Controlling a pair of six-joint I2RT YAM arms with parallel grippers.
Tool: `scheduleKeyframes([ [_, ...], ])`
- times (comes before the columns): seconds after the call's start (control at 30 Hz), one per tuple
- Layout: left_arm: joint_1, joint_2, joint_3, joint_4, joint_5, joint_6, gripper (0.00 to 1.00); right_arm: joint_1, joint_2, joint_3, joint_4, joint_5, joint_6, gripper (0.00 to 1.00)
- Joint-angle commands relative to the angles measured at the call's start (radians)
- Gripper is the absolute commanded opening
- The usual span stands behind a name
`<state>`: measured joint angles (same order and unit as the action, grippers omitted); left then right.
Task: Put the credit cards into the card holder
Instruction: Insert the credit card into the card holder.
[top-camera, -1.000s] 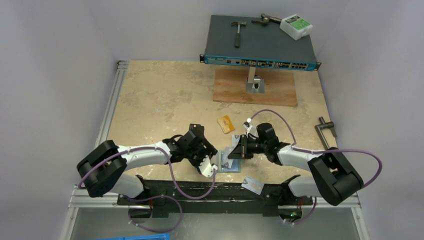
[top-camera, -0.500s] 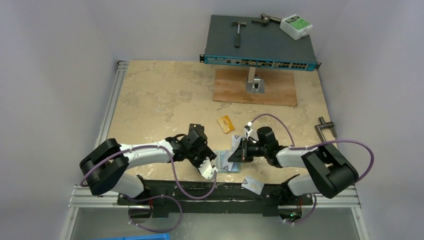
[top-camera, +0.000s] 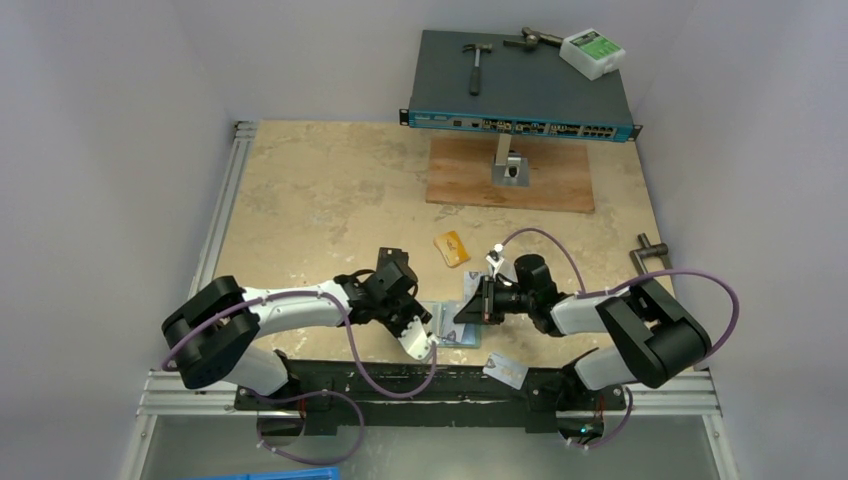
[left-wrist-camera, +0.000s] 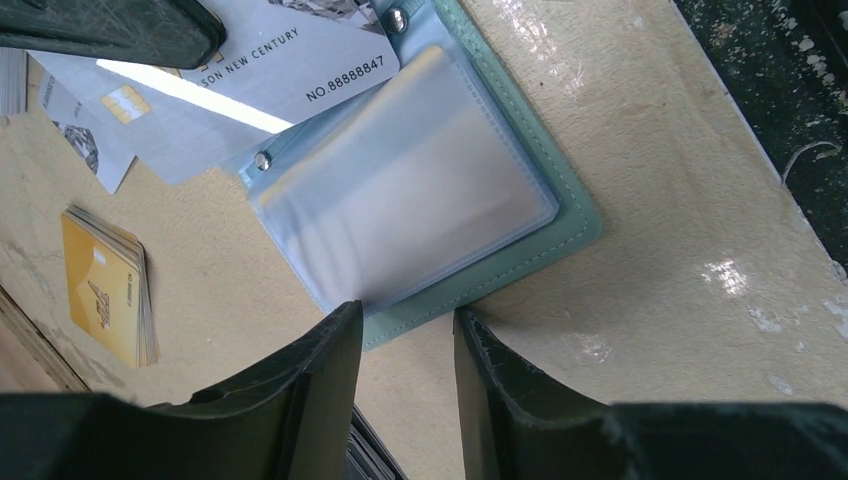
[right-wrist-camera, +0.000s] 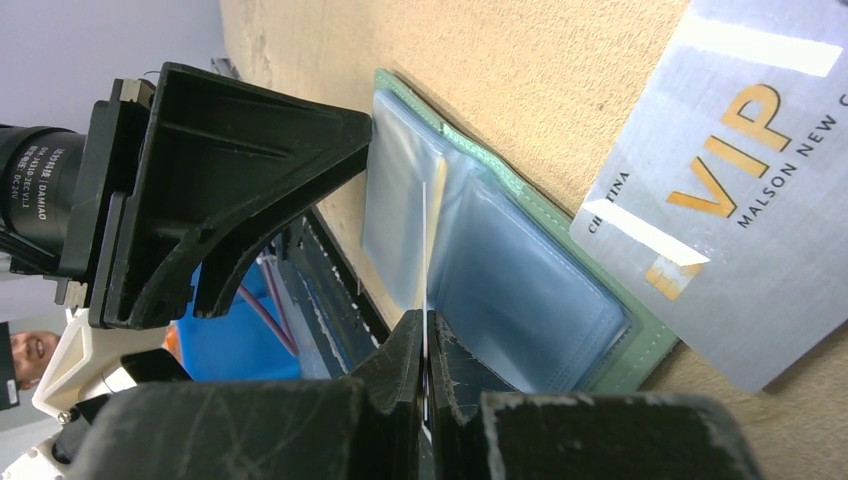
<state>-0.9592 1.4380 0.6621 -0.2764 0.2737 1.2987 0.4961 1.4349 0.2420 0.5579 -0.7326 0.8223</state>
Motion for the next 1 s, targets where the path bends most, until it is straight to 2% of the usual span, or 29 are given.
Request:
scheduleKeyframes([
  [0.0, -0.015, 0.029, 0.006, -0.033, 0.016, -0.04, 0.38, -0.001, 0.007, -0.004, 0.065, -0.027, 0.006, 0.0],
  [0.23, -0.022, 0.028, -0.007, -0.027, -0.001, -0.046, 0.38, -0.016, -0.01, -0.003, 0.035, -0.024, -0.009, 0.0],
  [0.53, -0.028, 0.025, -0.002, -0.017, -0.024, -0.089, 0.53, -0.029, -0.023, 0.004, -0.001, -0.019, -0.029, 0.0],
  [0.83, -0.071, 0.025, 0.0, -0.015, -0.046, -0.114, 0.53, -0.029, 0.051, -0.052, 0.178, -0.046, 0.042, 0.0],
  [0.97, -0.076, 0.02, -0.008, -0.018, -0.055, -0.117, 0.52, -0.03, 0.05, -0.053, 0.188, -0.054, 0.049, 0.0],
])
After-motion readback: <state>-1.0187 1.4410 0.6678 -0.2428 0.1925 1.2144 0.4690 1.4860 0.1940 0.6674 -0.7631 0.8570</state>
